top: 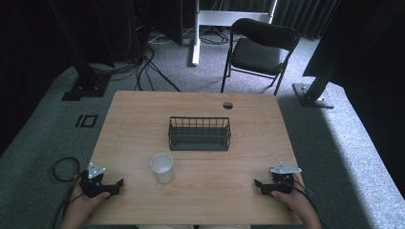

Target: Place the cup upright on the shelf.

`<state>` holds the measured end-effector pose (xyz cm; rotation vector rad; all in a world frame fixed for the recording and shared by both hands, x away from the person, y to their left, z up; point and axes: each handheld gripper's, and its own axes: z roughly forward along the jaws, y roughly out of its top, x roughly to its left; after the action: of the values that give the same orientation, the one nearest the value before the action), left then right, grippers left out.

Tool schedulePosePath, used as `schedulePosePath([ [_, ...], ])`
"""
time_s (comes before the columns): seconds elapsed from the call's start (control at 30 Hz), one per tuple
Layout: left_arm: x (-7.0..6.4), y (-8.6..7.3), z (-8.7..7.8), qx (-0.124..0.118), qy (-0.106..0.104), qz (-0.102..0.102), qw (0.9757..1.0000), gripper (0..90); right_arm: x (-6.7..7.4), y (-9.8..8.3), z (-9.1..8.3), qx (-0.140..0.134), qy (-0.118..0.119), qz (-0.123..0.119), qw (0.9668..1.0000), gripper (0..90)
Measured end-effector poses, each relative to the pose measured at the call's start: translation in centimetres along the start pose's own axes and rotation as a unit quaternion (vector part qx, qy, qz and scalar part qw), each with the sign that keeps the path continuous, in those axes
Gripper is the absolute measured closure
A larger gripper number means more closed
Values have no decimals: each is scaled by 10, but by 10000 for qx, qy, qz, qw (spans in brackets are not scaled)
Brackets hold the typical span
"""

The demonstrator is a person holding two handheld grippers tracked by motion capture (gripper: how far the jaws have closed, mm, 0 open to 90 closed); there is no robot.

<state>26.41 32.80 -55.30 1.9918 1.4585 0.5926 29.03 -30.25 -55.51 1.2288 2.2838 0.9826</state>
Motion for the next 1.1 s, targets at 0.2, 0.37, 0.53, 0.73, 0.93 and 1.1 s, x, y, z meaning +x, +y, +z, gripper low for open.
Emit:
schedulePosePath([
  [0.2, 0, 0, 0, 4, -1, 3, 10000, 13, 0, 0, 0, -1, -1, -2, 10000, 106],
  [0.37, 0, 0, 0, 3, -1, 0, 10000, 13, 0, 0, 0, -1, 0, -4, 10000, 106],
  [0.53, 0, 0, 0, 5, -1, 2, 10000, 13, 0, 0, 0, -3, 1, -4, 10000, 106],
  [0.73, 0, 0, 0, 5, -1, 2, 10000, 12, 0, 0, 0, -6, 2, -5, 10000, 106],
  [0.93, 0, 0, 0, 2, 0, -1, 10000, 12, 0, 0, 0, -10, -2, -15, 10000, 108],
  [1.1, 0, 0, 0, 3, 0, -1, 10000, 12, 3, 2, 1, -19, 69, -100, 9999, 109],
])
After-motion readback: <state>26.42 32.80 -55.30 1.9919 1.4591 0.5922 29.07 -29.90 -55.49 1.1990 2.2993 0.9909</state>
